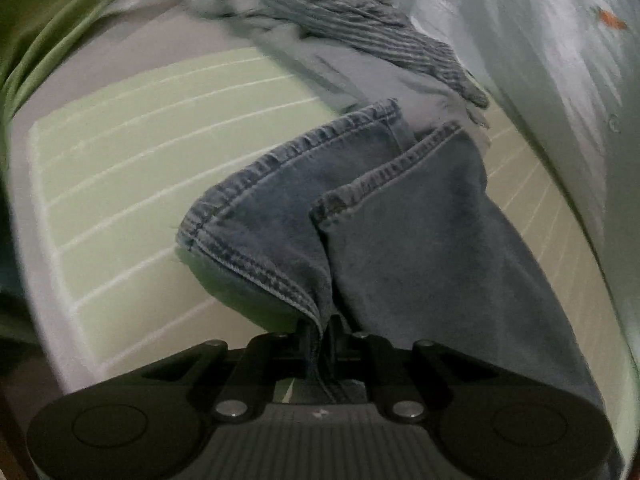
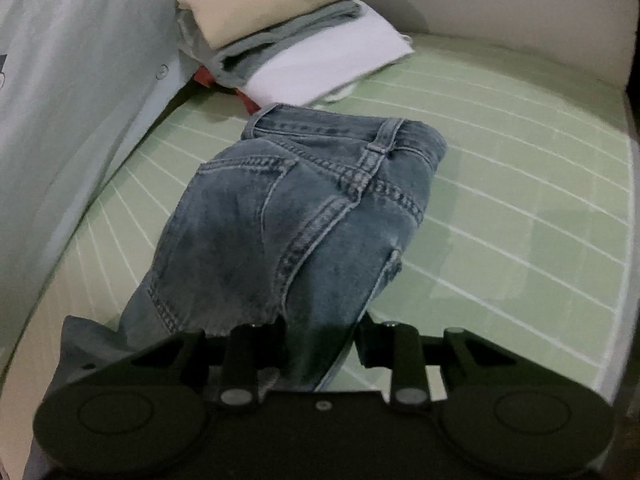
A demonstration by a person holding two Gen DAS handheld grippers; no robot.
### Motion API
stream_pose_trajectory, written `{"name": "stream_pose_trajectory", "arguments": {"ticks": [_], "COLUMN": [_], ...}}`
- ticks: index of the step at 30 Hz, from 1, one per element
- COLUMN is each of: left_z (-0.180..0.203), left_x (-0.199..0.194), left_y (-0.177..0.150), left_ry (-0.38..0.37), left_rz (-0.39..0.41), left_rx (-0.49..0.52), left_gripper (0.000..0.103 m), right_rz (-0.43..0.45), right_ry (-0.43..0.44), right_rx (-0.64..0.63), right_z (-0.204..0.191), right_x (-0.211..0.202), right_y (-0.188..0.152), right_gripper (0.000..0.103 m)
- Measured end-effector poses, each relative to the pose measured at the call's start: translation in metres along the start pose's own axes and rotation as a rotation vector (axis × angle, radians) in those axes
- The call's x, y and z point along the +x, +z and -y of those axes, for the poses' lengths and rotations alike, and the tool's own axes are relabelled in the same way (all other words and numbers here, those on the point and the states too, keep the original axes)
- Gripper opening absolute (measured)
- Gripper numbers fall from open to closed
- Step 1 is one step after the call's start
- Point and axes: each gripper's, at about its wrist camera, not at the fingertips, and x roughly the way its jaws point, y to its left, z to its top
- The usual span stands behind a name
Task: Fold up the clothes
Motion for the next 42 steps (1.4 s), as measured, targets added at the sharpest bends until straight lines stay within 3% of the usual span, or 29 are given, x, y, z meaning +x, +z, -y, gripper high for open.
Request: {"name": "stream_pose_trajectory", "arguments": {"ticks": [4,9,11,12,13,17,20,24,26,34,37,40,42], "left_z": [-0.013,-0.011,-0.012,-0.012,-0.011,-0.005,-0.001,0.002,0.002,0.013,0.010,0.006,0.003], "left_x": [-0.016,-0.032,-0.037,-0.039,-0.039,-0.040,-0.046,-0.044,-0.037,0.002,0.014,0.021,0.013], "left_y": [-0.005,0.001,0.008,0.011,0.014,0.030,0.044,0.062,0.068,0.057,0.054,0.057,0.062], "left_ry": [0.001,0.038,0.020,0.009,0.005,-0.011,-0.013,-0.034,-0.075,-0.134,-0.123,-0.138,-0.176], "left_rz": [0.017,0.069,0.090,0.098,0.100,0.119,0.176,0.210,0.183,0.027,0.006,-0.013,0.007], "left_rx": [0.034,0.122,0.151,0.162,0.172,0.205,0.227,0.263,0.273,0.385,0.372,0.353,0.337], "left_gripper": [0.022,0.023,0.029,0.030,0.030,0.032,0.045,0.049,0.054,0.054,0.051,0.015,0.010], "right_rz": [-0.019,-0.015,0.010,0.025,0.040,0.099,0.116,0.114,0.101,0.051,0.041,0.048,0.054], "right_ry": [-0.025,-0.079,-0.091,-0.086,-0.081,-0.062,-0.061,-0.064,-0.070,-0.090,-0.101,-0.103,-0.103], "right_rx": [-0.070,-0.154,-0.172,-0.188,-0.205,-0.275,-0.385,-0.466,-0.480,-0.522,-0.531,-0.543,-0.551], "right_z": [0.000,-0.016,-0.024,-0.030,-0.035,-0.057,-0.081,-0.098,-0.101,-0.109,-0.108,-0.109,-0.109], "right_x": [-0.005,-0.018,-0.027,-0.032,-0.037,-0.056,-0.068,-0.077,-0.079,-0.085,-0.087,-0.092,-0.096], "right_y": [-0.006,-0.017,-0.026,-0.033,-0.040,-0.069,-0.093,-0.124,-0.138,-0.188,-0.193,-0.196,-0.198], "right_gripper": [0.037,0.046,0.065,0.088,0.099,0.100,0.101,0.102,0.102,0.102,0.102,0.102,0.102]}}
